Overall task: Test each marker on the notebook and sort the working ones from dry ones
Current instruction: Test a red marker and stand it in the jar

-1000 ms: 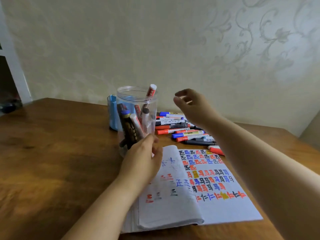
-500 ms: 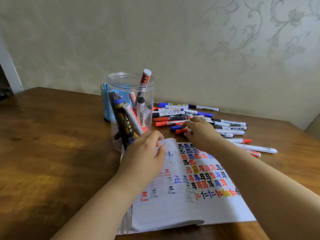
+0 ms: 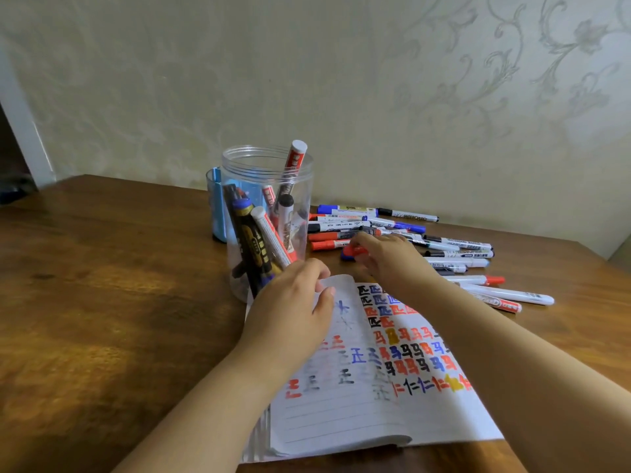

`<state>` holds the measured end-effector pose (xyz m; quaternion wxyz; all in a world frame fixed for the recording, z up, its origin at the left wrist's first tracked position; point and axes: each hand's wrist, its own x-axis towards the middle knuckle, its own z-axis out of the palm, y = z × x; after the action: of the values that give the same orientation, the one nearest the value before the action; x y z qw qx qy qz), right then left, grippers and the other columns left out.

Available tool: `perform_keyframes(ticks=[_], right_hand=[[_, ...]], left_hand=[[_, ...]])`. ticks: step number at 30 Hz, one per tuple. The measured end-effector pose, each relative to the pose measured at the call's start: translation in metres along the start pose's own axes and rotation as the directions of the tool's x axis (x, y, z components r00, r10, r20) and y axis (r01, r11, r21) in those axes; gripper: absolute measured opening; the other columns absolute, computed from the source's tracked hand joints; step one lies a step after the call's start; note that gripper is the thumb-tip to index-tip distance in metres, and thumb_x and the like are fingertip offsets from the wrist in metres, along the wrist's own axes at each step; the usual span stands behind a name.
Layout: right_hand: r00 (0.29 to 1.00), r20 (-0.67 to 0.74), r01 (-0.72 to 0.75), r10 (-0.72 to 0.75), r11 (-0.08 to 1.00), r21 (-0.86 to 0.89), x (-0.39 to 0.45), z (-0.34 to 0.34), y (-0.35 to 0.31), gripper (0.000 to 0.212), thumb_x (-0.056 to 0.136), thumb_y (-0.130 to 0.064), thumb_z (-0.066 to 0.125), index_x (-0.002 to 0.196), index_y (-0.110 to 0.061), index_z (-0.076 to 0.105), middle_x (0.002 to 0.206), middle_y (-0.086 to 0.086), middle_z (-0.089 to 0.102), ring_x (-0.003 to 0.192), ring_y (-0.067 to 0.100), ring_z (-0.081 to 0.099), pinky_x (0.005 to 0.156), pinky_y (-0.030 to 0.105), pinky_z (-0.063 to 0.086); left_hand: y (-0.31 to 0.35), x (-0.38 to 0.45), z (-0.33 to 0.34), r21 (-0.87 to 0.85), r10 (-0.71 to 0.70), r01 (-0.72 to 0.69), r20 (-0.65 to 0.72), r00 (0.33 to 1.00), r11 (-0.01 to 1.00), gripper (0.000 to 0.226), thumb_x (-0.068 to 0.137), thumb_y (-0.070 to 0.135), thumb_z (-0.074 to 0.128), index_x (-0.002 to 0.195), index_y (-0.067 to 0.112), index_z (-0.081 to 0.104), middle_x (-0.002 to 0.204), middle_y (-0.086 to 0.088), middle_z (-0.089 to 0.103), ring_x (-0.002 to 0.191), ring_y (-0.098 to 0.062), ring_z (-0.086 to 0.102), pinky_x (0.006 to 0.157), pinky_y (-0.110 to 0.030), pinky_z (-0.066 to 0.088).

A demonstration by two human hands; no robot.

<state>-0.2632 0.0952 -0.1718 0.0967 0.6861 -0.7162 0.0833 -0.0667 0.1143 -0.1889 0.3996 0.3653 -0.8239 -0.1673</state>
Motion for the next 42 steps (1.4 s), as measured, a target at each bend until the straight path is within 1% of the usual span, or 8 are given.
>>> perform_keyframes(ticks=[3,6,16,20,23,26,31,42], right_hand=[[0.984,-0.155,0.092,-0.085,0.995,0.037,-0.007,-0.016,-0.006,0.028,0.1,-0.028,0.043,0.125,-0.019,0.052,0.116,0.005,0.063,0.109,0.029,0.054,0.104,0.039,0.029],[0.961,-0.241,0.152,-0.134,0.987,0.059,-0.032,-0.037,-0.016,0.028,0.095,-0.031,0.051,0.119,-0.019,0.059,0.109,0.005,0.062,0.098,0.028,0.056,0.082,0.036,0.041],[0.987,-0.075,0.152,-0.143,0.979,0.137,-0.129,-0.033,-0.025,0.03,0.095,-0.026,0.052,0.124,-0.019,0.059,0.107,-0.001,0.064,0.101,0.019,0.056,0.08,0.023,0.038],[0.974,-0.19,0.146,-0.124,0.984,0.107,-0.138,-0.02,-0.027,0.018,0.079,-0.029,0.058,0.082,-0.015,0.068,0.069,-0.002,0.065,0.062,0.02,0.061,0.053,0.021,0.041],[0.981,-0.164,0.116,-0.104,0.991,0.064,-0.139,-0.014,-0.034,0.021,0.088,-0.027,0.048,0.085,-0.013,0.063,0.077,0.002,0.064,0.068,0.022,0.06,0.054,0.032,0.05],[0.982,-0.144,0.131,-0.126,0.991,0.031,-0.142,-0.012,-0.037,0.008,0.086,-0.021,0.056,0.086,-0.014,0.059,0.077,0.001,0.06,0.064,0.019,0.058,0.051,0.03,0.047],[0.975,-0.141,0.186,-0.173,0.979,0.085,-0.151,-0.014,-0.033,0.034,0.093,-0.036,0.032,0.089,-0.016,0.059,0.071,-0.002,0.06,0.055,0.019,0.056,0.043,0.032,0.044],[0.965,-0.181,0.212,-0.188,0.969,0.128,-0.151,-0.014,-0.032,0.035,0.09,-0.036,0.035,0.101,-0.017,0.061,0.077,-0.001,0.066,0.06,0.02,0.062,0.046,0.029,0.045]], left_hand=[[0.001,-0.001,0.0,-0.001,0.006,-0.006,-0.008,1.0,1.0,0.019,0.092,0.029,0.05,0.109,0.022,0.054,0.097,0.013,0.051,0.087,-0.004,0.051,0.071,-0.02,0.046],[0.001,-0.001,0.0,-0.001,0.024,-0.024,-0.023,0.999,1.0,0.018,0.089,0.026,0.053,0.106,0.019,0.057,0.095,0.01,0.053,0.084,-0.008,0.053,0.07,-0.021,0.043],[0.028,-0.015,0.009,0.018,0.293,-0.306,0.232,0.927,0.952,0.038,0.091,0.037,0.048,0.126,0.023,0.049,0.124,0.007,0.051,0.116,-0.008,0.042,0.094,-0.017,0.031],[0.03,-0.018,0.014,0.042,0.322,-0.36,0.359,0.876,0.932,0.033,0.094,0.038,0.04,0.123,0.024,0.049,0.117,0.007,0.048,0.11,-0.006,0.039,0.089,-0.016,0.03],[0.029,-0.018,0.015,0.093,0.338,-0.4,0.385,0.859,0.912,0.025,0.096,0.034,0.036,0.112,0.02,0.049,0.11,0.005,0.046,0.104,-0.008,0.04,0.085,-0.018,0.032],[0.03,-0.019,0.013,0.064,0.318,-0.378,0.423,0.849,0.924,0.012,0.097,0.029,0.035,0.1,0.022,0.045,0.105,0.006,0.047,0.1,-0.009,0.044,0.084,-0.018,0.034],[0.031,-0.017,0.009,-0.088,0.313,-0.311,0.497,0.809,0.946,0.026,0.096,0.031,0.04,0.071,0.037,0.035,0.074,0.02,0.041,0.078,0.008,0.046,0.069,-0.007,0.032],[0.03,-0.019,0.009,-0.134,0.283,-0.25,0.501,0.818,0.959,0.024,0.093,0.037,0.041,0.069,0.035,0.041,0.07,0.016,0.046,0.074,0.008,0.047,0.066,-0.01,0.034]])
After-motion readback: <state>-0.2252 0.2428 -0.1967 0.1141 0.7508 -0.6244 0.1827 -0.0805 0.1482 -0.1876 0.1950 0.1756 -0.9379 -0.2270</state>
